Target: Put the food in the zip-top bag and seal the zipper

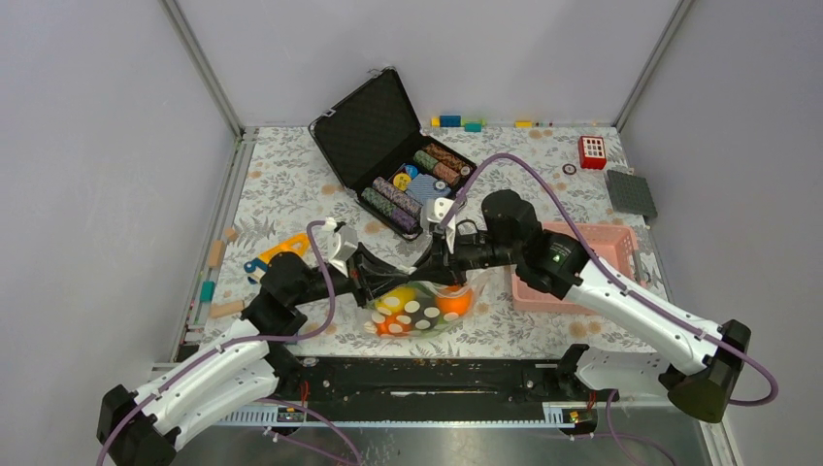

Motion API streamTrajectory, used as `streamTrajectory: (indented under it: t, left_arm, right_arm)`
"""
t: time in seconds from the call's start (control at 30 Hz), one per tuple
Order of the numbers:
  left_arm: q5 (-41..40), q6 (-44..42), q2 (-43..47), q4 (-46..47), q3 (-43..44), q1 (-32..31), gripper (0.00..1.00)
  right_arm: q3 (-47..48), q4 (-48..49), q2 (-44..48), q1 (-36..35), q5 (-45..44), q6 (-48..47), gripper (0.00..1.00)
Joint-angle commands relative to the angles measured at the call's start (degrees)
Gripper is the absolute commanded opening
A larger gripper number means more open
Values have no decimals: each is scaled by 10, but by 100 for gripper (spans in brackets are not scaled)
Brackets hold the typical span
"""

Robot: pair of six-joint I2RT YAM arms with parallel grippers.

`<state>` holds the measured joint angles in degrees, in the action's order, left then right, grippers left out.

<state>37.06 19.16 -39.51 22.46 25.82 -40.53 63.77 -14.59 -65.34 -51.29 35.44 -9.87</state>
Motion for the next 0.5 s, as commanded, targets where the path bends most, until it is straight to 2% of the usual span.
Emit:
streamTrajectory:
  t: [0.0, 0.3, 0.47]
  left_arm:
    - [-39, 10, 10, 52, 9, 10, 0]
    - [-149, 51, 51, 36, -9, 10, 0]
    - [-201, 57, 82, -15, -13, 10, 0]
  right_arm:
    - [-12, -67, 39, 3, -44, -23, 0]
    - [-37, -105, 71, 4, -159, -50, 0]
    - [-40, -119, 65, 16, -175, -49, 0]
